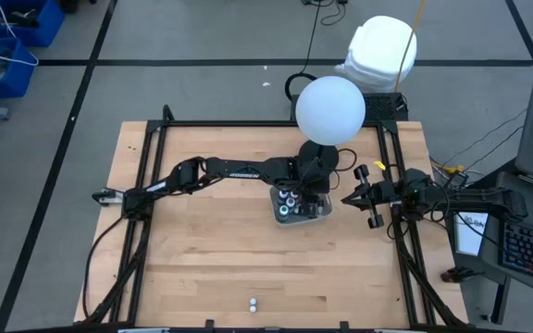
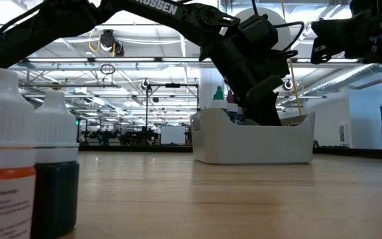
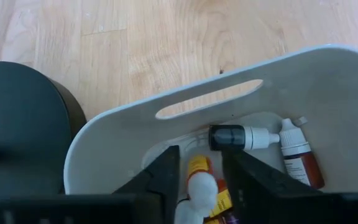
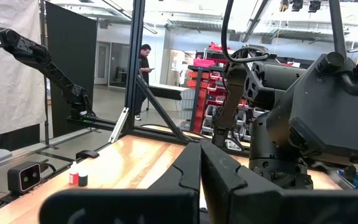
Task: Pick & Place food coloring
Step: Put the orange food coloring bottle into the gray bin, then put the blue food coloring bottle into the gray bin
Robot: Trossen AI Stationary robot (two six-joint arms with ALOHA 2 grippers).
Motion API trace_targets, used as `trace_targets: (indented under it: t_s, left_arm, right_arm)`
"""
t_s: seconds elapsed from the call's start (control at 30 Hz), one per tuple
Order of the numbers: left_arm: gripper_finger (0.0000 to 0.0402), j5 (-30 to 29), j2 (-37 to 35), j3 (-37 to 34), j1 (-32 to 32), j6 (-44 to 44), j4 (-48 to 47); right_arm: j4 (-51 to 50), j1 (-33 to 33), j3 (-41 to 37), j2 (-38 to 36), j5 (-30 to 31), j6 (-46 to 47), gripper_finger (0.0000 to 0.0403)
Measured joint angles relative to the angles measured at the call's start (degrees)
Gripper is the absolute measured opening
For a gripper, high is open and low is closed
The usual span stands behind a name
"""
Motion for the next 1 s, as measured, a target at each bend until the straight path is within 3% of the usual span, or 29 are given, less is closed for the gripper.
trace_targets:
  t_s: [0.17, 0.3, 0.53, 0.7, 1.0]
  left_arm:
    - [0.0183, -0.1, 0.0, 0.0, -0.1, -0.5, -0.2]
    - [0.0203, -0.1, 0.0, 0.0, -0.1, -0.3, -0.2]
    - [0.0195, -0.6, 0.0, 2.9, -1.9, 2.8, -1.3]
    - [0.0193, -1.3, -0.3, 10.0, -5.3, 6.1, -6.3]
    - [0.0164, -7.2, -15.2, 9.0, -13.6, 6.2, -14.5]
  right_arm:
    - [0.0, 0.0, 0.0, 0.0, 0.0, 0.0, 0.0]
    - [0.0, 0.0, 0.0, 0.0, 0.0, 0.0, 0.0]
    - [0.0, 0.0, 0.0, 0.0, 0.0, 0.0, 0.0]
    - [0.0, 0.0, 0.0, 0.0, 0.0, 0.0, 0.0]
    - [-0.4, 0.0, 0.0, 0.0, -0.1, 0.5, 0.0]
